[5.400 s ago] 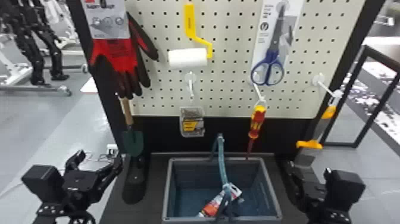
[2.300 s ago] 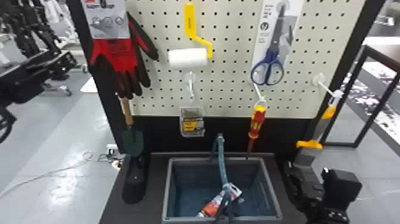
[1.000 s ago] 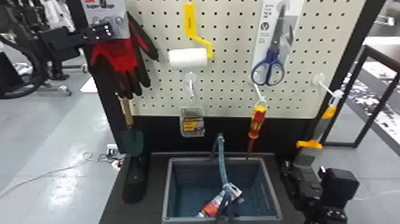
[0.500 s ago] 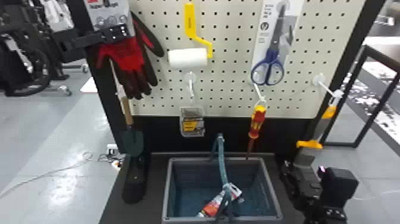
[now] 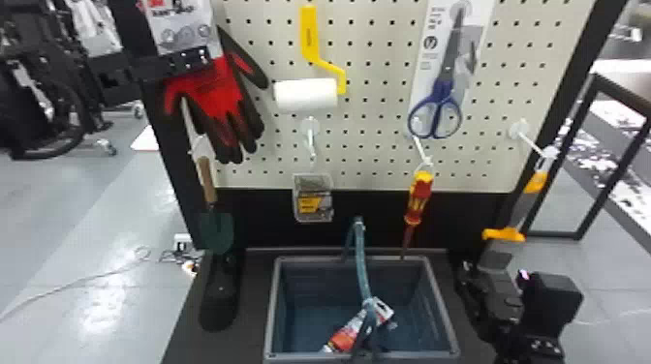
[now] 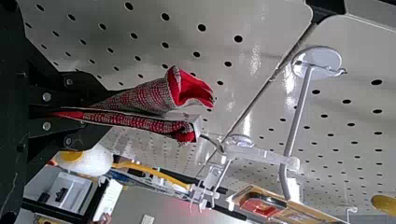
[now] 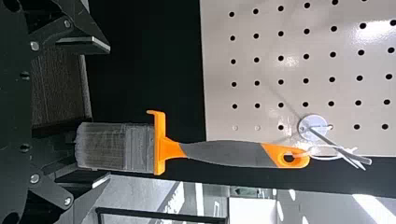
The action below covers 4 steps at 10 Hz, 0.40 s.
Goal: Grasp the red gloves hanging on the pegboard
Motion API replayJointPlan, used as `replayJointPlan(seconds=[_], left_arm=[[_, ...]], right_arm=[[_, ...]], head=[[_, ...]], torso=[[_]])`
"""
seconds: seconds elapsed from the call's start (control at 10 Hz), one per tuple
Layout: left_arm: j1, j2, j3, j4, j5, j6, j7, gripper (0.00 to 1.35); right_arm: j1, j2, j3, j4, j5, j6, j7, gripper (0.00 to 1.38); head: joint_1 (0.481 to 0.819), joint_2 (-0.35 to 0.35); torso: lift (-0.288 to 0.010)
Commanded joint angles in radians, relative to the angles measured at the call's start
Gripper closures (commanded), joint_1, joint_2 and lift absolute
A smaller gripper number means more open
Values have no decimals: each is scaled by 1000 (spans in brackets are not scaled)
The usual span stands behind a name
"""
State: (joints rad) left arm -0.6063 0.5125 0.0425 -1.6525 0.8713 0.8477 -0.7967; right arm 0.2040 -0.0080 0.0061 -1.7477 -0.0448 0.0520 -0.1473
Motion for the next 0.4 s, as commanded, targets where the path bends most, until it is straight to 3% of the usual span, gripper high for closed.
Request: replayJointPlan(seconds=[0.0, 0.3], left_arm=[[0, 0, 0, 2, 2, -4, -1, 1220], [7, -2, -6, 17, 9, -16, -6, 1220]], right_arm=[[0, 0, 0, -1, 0, 0, 0, 323], [0, 0, 0, -1, -1, 0, 0, 323]], head=[[549, 0], [549, 0]], torso=[[-100], [-100]])
